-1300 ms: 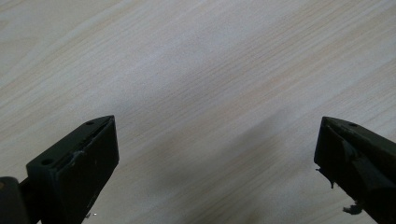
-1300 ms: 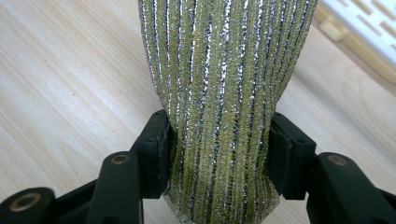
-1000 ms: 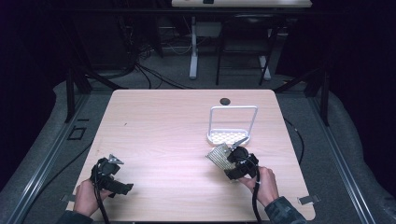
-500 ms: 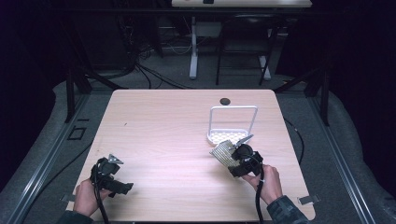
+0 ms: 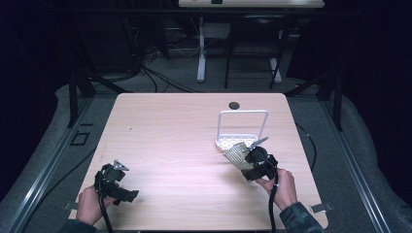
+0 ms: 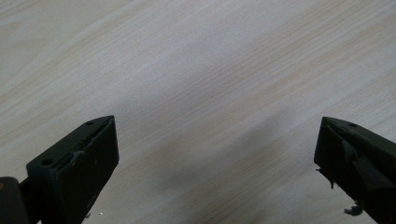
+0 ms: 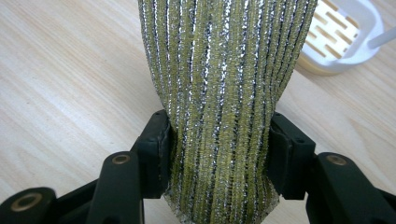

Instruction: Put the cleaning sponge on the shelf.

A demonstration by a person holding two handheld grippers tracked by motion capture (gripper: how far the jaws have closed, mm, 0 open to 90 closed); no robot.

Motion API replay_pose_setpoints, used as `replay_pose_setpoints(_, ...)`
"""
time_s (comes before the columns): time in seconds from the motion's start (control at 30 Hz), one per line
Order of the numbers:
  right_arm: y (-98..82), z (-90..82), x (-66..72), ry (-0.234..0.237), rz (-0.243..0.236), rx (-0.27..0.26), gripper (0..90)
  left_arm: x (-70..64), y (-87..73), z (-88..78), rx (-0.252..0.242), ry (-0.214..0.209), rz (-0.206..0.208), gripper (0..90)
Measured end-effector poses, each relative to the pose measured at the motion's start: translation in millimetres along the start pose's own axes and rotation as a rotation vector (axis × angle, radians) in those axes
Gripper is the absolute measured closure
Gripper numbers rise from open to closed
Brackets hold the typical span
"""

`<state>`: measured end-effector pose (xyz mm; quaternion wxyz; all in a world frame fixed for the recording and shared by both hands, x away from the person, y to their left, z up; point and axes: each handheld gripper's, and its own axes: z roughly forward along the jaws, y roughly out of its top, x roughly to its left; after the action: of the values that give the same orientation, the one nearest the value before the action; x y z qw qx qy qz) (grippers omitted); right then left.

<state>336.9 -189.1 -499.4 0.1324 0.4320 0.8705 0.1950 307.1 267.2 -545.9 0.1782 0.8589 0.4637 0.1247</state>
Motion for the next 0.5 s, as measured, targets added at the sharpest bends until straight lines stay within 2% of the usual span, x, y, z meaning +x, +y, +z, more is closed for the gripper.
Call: replay_pose_setpoints(0.5,3.4,-0.2,-14.9,-0.039,0.032,-0.02,47.8,-1.2,1.6,1.4,0.011,0.021,0.0,0.6)
